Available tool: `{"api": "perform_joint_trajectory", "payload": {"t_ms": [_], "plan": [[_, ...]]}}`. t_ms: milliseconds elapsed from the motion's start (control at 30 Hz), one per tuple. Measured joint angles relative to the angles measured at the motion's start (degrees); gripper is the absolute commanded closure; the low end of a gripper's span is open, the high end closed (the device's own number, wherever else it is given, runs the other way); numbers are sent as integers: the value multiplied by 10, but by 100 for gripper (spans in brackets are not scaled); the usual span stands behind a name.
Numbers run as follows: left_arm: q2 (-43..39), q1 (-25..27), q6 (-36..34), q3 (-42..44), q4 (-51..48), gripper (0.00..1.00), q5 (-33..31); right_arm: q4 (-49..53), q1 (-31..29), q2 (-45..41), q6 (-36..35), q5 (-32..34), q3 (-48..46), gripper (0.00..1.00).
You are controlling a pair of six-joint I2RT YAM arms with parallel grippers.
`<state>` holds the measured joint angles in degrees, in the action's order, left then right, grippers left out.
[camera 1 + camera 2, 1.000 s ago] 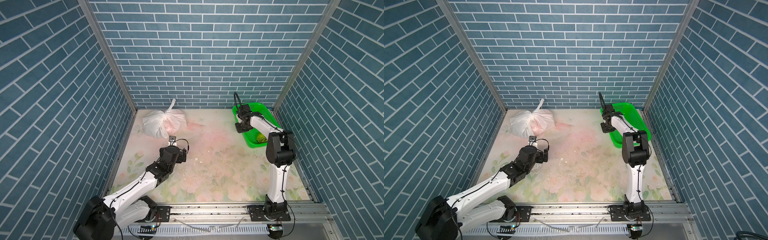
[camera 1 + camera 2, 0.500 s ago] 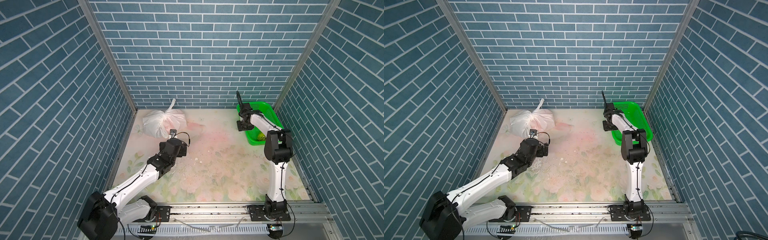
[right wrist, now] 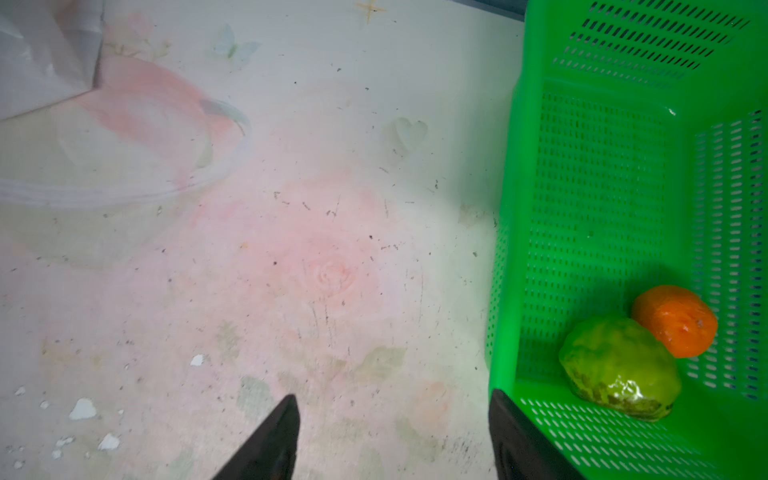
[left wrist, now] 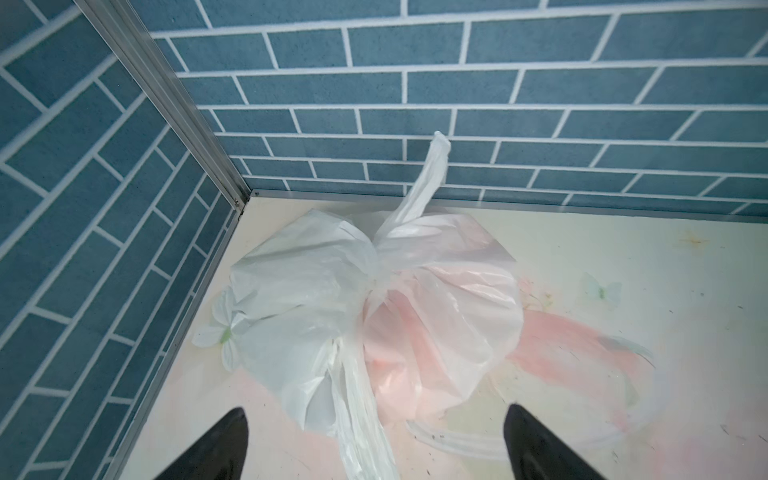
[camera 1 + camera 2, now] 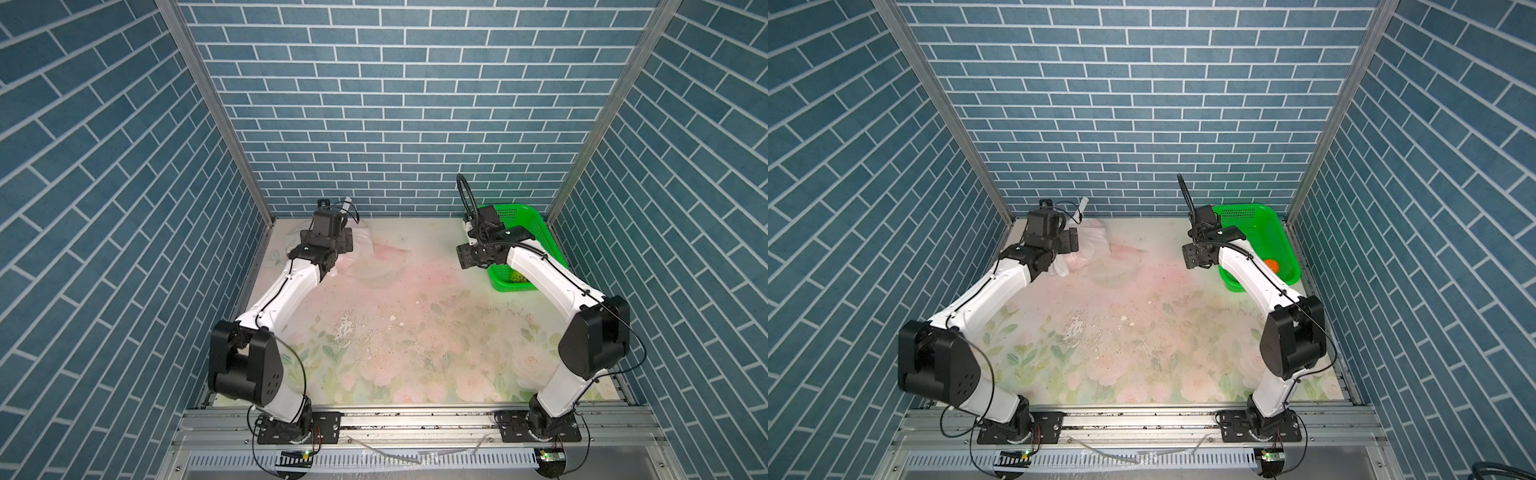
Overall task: Untie the knot of the plastic bag and take out the fruit
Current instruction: 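Grasp the white bag's knot with the left gripper and lift it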
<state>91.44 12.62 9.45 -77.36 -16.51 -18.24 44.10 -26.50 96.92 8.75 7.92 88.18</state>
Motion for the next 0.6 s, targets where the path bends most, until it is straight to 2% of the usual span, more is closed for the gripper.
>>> {"api": "perform_joint_trajectory", "payload": {"t_ms": [200,367,600], "plan": [[116,-37,-19,-127,-44,14,26,18,-2,-52,19,-15,-74,27],[212,-46,-23,-212,-88,24,54,28,-2,-79,27,-17,-94,27],[318,-49,-13,-310,-165,24,66,30,-2,-95,31,-18,-101,27]]}}
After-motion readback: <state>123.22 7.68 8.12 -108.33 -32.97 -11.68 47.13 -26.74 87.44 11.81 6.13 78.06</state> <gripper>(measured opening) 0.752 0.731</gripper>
